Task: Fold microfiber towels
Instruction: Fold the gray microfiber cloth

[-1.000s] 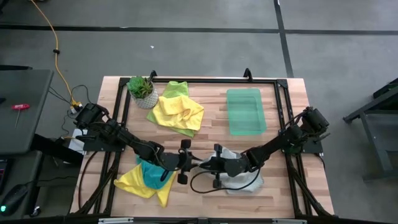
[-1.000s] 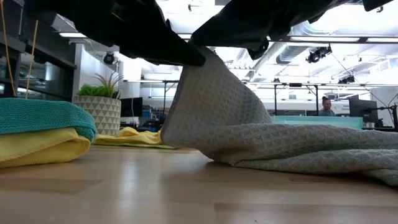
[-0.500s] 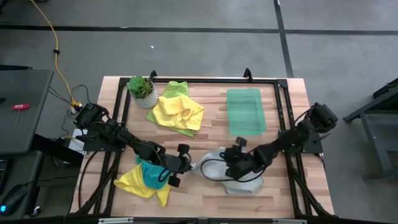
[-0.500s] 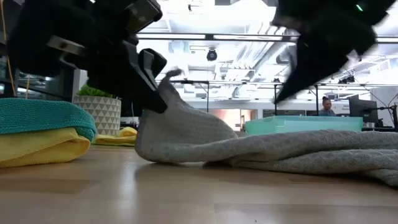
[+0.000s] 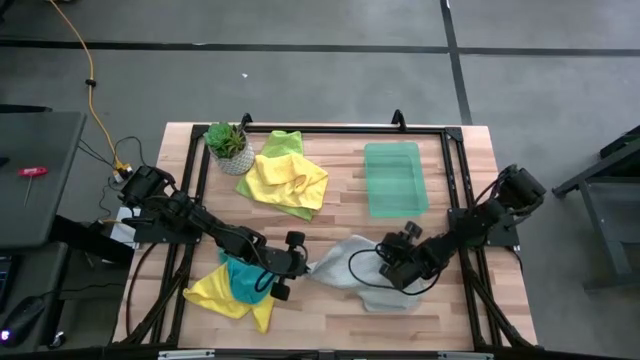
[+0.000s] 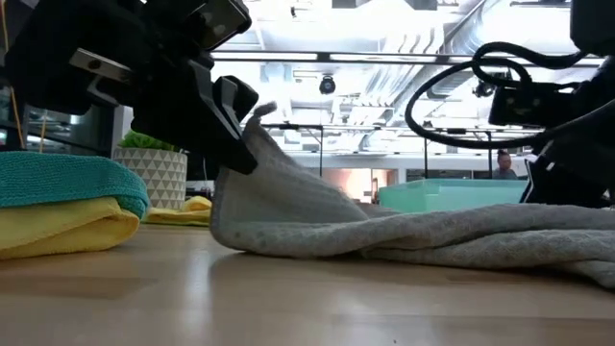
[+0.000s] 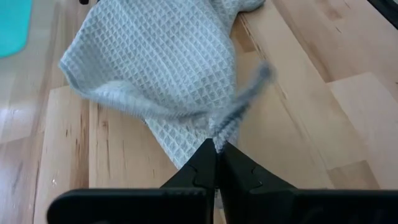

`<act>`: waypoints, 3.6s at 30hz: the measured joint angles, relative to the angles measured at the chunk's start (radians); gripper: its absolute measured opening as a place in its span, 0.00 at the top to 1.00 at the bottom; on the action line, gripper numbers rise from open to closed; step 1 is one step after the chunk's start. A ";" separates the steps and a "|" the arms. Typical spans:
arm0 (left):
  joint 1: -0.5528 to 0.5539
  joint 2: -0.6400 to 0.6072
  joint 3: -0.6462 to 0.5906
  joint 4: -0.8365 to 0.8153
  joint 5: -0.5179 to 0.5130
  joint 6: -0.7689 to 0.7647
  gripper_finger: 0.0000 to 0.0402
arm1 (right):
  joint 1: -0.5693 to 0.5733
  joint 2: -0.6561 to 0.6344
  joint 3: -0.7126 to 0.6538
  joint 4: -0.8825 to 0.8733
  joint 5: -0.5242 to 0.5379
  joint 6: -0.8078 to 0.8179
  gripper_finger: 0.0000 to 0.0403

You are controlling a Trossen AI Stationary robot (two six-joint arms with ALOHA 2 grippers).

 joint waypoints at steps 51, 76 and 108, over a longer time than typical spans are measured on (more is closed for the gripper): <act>0.196 -0.634 0.091 -0.164 -0.254 0.446 1.00 | 0.199 -0.413 0.611 -0.925 0.439 -0.191 1.00; 0.132 -0.636 0.311 -0.682 -0.445 0.755 1.00 | 0.196 -0.350 0.925 -1.121 0.263 -0.373 1.00; -0.048 -0.713 0.312 -0.858 -0.359 0.347 1.00 | 0.052 -0.471 0.747 -1.122 0.247 -0.365 1.00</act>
